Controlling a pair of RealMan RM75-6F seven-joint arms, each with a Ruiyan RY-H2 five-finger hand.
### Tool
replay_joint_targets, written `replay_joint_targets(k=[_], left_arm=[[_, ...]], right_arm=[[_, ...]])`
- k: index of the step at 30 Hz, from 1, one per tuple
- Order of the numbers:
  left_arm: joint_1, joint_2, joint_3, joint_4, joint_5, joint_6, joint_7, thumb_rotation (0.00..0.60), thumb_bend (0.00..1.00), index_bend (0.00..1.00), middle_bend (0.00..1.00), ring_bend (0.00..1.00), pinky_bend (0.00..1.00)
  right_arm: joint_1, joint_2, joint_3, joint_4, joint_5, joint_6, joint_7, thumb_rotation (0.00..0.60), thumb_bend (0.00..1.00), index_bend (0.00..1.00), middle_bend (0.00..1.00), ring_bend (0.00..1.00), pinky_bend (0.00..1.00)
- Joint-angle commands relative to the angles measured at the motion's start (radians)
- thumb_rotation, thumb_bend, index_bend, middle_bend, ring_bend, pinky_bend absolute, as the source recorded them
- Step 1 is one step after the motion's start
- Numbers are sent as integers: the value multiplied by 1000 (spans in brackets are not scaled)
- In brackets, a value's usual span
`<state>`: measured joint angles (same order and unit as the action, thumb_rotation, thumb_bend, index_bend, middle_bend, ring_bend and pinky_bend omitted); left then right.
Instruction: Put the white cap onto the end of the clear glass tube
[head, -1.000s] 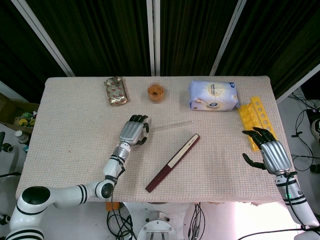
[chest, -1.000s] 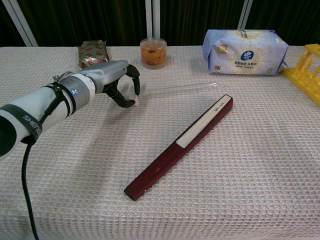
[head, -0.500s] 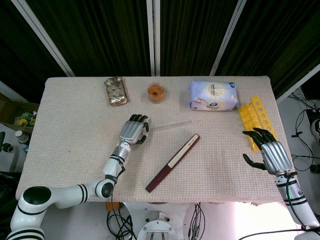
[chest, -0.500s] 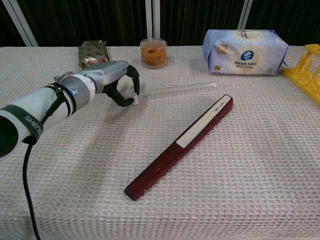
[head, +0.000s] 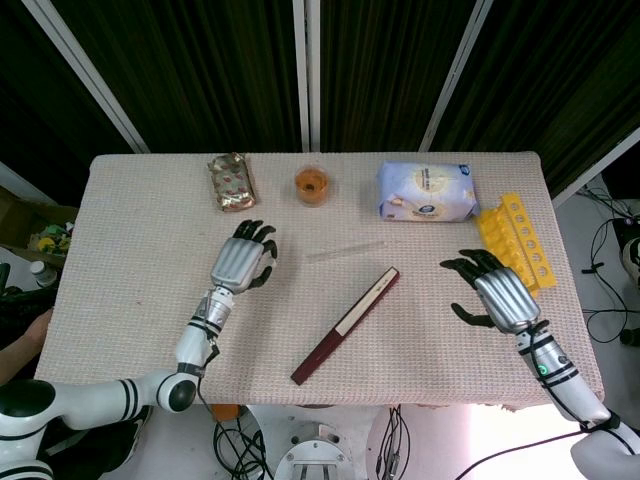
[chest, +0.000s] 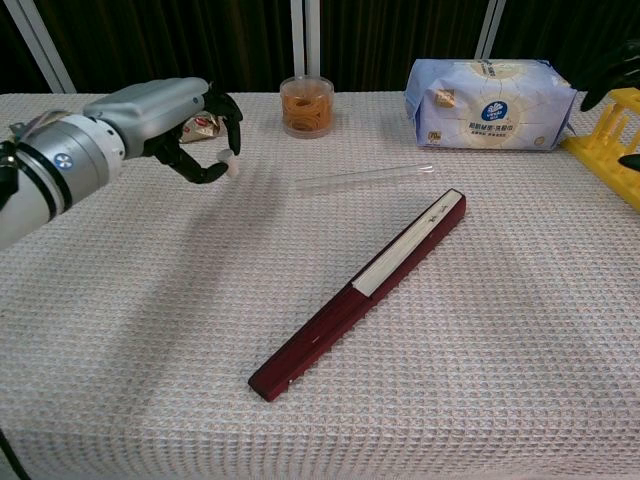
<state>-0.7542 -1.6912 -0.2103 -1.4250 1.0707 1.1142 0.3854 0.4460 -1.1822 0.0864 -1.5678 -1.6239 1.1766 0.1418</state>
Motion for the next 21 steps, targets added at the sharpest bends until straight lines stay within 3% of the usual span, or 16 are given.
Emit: replay_joint_targets(k=[1,4,9,21], left_arm=[[63,81,36,-95,58,72,-10,600,468,600,186,85,97],[94,123,57,-159,91,104,-10,600,468,600,186,85,97],[123,156,73,-220,131,130,-25,600,461,600,186,85,97],[147,165,77,-257,168,123,-69,600,456,600,186,85,97]], right_arm=[[163,-58,70,-5,61,-208,-83,600,240,259,330,148,213],[276,-143,121,64,134,-339,-167,600,239,268,331,148,213],[408,-280,162,217,227,-470,-274,600,259,290,331,148,213],[575,-541,145,569,325,-588,-404,600,305,343,359,149,213]])
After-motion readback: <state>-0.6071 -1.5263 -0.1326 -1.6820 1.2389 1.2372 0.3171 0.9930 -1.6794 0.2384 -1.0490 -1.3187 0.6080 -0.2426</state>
